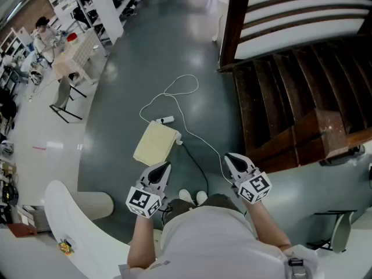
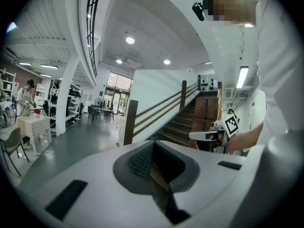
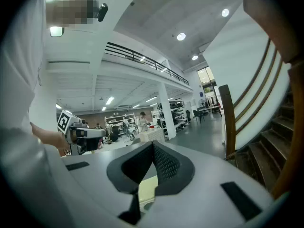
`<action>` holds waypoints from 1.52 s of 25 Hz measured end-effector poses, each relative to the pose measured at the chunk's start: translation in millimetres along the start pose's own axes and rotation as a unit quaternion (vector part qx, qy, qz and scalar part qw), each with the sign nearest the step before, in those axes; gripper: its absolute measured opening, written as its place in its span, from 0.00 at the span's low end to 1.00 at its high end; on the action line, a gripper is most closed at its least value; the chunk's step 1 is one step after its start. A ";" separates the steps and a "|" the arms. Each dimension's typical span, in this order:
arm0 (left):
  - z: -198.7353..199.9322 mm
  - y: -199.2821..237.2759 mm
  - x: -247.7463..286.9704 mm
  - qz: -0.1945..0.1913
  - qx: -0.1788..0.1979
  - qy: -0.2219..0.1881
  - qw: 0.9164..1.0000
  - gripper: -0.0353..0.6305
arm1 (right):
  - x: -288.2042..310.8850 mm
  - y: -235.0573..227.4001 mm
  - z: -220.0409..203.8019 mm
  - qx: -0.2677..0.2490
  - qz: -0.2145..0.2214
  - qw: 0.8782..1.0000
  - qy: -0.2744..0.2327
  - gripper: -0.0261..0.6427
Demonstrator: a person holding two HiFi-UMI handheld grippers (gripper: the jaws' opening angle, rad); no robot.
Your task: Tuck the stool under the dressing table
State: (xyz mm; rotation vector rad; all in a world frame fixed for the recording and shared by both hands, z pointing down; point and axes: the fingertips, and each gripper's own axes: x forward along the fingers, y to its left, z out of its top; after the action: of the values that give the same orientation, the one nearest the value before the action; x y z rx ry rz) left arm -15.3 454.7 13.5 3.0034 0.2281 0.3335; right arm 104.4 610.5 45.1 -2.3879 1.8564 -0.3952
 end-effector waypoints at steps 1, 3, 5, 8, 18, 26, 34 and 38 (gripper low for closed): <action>1.1 6.1 0.0 -0.001 -0.003 -0.001 1.000 0.06 | 3.9 -0.2 1.0 -0.003 -0.004 1.000 0.002 0.05; 2.4 18.0 -0.8 -0.002 -0.007 -0.004 1.000 0.06 | 11.0 -0.1 2.4 -0.006 -0.010 1.000 0.005 0.05; 2.2 30.0 -3.7 -0.001 -0.007 -0.005 1.000 0.06 | 16.6 2.0 1.9 -0.005 -0.012 1.000 0.009 0.05; 3.5 52.8 -10.0 0.003 -0.002 -0.007 1.000 0.06 | 26.7 4.3 -0.4 -0.002 -0.015 1.000 0.012 0.05; -16.3 127.3 -36.6 0.029 -0.033 0.005 0.999 0.06 | 91.8 15.9 -3.1 -0.006 -0.017 0.999 0.046 0.05; -25.7 170.9 -22.6 0.045 -0.044 0.016 0.998 0.06 | 150.5 0.0 -8.0 0.009 0.000 0.998 0.066 0.05; -15.7 241.1 7.2 0.113 -0.071 0.029 0.991 0.06 | 241.8 -43.9 -2.5 0.029 0.060 0.994 0.089 0.05; -12.5 268.3 16.8 0.152 -0.077 0.042 0.985 0.06 | 292.6 -63.5 -5.0 0.037 0.094 0.988 0.113 0.05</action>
State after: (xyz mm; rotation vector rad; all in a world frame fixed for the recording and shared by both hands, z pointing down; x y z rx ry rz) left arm 34.8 194.9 63.0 2.8690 -0.2421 0.4811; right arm 229.2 345.6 107.4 -2.1745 2.0959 -0.7294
